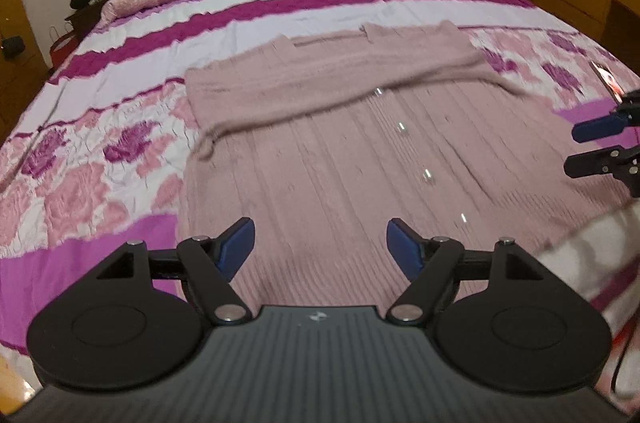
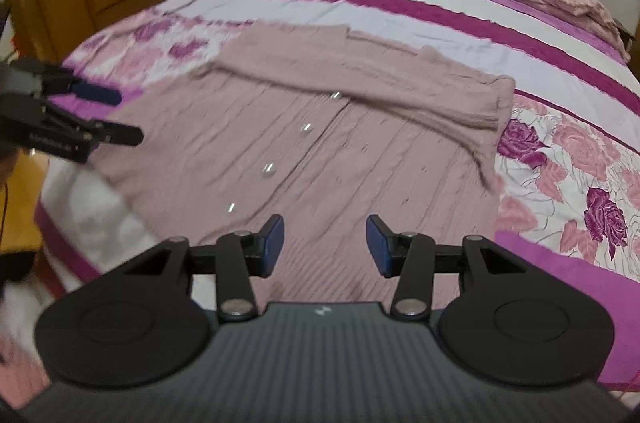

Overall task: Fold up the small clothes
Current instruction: 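Move both tools to the hem of the cardigan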

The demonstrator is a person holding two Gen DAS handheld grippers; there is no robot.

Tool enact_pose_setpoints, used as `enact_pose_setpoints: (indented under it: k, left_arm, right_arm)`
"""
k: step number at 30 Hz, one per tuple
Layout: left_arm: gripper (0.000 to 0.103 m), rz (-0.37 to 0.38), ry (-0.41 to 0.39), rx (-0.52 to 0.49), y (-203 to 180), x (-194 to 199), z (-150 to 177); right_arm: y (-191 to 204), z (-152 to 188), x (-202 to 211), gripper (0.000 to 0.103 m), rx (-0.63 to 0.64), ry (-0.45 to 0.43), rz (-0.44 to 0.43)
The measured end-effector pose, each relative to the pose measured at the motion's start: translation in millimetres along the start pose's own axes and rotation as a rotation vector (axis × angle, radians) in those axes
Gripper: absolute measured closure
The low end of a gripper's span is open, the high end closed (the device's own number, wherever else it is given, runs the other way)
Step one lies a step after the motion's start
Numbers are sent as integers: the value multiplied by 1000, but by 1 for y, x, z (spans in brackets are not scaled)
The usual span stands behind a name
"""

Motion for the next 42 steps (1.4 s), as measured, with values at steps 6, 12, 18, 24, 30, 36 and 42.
enact_pose_setpoints:
  k: [6,12,18,24,30,36,42]
  left_arm:
    - [18,11,58,-95,-11,3,30]
    - [17,5,96,-155,-11,3,52]
    - [13,-47,107,-191,-8,-11,62]
    - [12,-101,77,-195,0,-28,52]
    - [12,-125,44,-224,3,-37,48]
    - [12,-135,4,-301,-5,-40,50]
    - [12,-118,1,-280,0,-47,49]
  right_arm:
    - [28,24,6,55,182,39,36]
    - [42,42,2,55,296,87,66]
    - [41,54,-14,56,325,117,138]
    - [31,52,-20,50,286,84,193]
    - [20,53,-23,50,247,64,250]
    - [16,59,-25,47,235,52,248]
    - [6,57,-26,43,170,33,244]
Point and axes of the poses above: each gripper's, at about its wrist camera, not at the fingertips, and x roughly against the way its jaws point, y to its left, z to its underside, the point moved 2 cm from there along -x, roughly the way its jaws point, and after that the axes turned 1 degree about x, right-handed, at the moved point
